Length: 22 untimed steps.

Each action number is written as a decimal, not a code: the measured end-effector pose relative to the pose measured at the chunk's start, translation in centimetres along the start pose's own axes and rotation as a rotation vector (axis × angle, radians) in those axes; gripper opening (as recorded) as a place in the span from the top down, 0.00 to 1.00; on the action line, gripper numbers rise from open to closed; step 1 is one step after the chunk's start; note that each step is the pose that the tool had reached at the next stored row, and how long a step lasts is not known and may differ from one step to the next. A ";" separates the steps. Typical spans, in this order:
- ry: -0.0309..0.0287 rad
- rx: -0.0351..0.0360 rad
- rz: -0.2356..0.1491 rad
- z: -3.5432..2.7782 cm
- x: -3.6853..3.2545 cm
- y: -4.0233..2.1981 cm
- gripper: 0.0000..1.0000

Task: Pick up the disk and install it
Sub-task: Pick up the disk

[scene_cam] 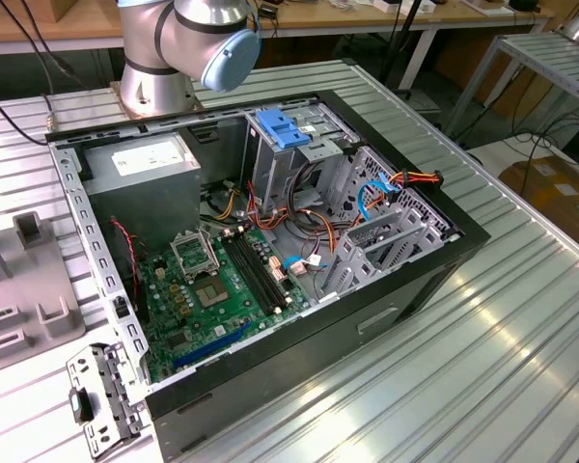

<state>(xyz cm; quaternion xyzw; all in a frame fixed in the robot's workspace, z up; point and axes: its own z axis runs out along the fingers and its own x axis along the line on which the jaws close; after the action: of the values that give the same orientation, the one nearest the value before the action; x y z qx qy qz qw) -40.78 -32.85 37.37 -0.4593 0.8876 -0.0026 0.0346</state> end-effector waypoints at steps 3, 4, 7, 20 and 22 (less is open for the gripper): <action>-0.0005 -0.0009 -0.014 0.00 0.00 0.00 0.89; -0.0008 -0.0011 -0.020 0.00 0.00 0.00 0.89; -0.0015 -0.0023 -0.039 0.00 0.00 0.00 0.89; -0.0047 -0.0075 -0.126 0.00 0.00 0.00 0.89; -0.0050 -0.0080 -0.136 0.00 0.00 0.00 0.89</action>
<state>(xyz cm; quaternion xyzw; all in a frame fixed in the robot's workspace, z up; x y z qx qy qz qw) -40.78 -32.85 37.37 -0.5187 0.8542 -0.0002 0.0347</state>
